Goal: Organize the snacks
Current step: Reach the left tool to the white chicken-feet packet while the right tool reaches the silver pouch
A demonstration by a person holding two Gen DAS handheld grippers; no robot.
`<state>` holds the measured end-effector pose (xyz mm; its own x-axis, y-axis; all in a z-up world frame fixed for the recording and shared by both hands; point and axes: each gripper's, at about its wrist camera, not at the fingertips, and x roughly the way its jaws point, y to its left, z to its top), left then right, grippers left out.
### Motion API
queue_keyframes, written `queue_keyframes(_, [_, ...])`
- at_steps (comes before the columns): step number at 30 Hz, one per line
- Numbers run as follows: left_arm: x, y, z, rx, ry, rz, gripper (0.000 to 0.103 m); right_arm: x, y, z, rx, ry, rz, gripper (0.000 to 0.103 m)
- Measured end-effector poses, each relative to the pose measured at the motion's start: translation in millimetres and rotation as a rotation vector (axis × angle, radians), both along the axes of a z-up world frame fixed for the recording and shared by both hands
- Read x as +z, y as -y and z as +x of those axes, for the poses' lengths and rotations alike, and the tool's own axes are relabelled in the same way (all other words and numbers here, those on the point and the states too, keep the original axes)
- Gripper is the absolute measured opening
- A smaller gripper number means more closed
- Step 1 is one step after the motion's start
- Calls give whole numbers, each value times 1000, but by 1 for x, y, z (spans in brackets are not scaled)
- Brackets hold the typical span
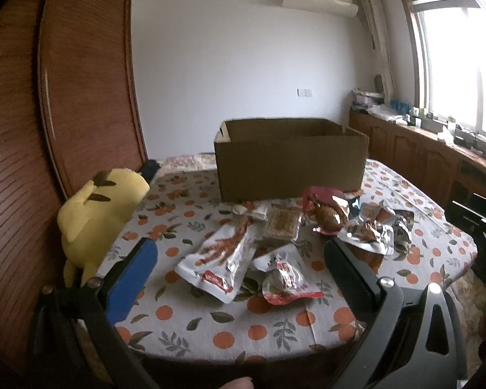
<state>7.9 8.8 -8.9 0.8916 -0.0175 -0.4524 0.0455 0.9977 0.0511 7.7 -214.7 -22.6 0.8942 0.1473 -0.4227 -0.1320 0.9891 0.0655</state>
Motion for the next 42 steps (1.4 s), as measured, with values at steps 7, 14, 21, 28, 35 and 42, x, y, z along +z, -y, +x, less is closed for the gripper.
queue_keyframes(7, [-23, 0, 16, -28, -97, -22, 103, -8, 2, 4, -2, -24, 4, 103])
queue_keyframes(14, [-40, 3, 27, -58, -153, -43, 103, -23, 6, 13, -2, -63, 18, 103])
queue_keyframes(21, [-47, -6, 43, -102, -203, -40, 103, -37, 7, 22, 5, -100, 23, 103])
queue_keyframes(28, [-44, -25, 63, -155, -229, -51, 102, -46, 1, 27, 20, -112, 10, 103])
queue_keyframes(35, [-36, -45, 90, -205, -275, -68, 101, -53, -6, 35, 49, -129, -13, 103])
queue_keyframes(42, [-42, -49, 128, -276, -369, -58, 101, -62, -8, 44, 58, -155, -15, 103])
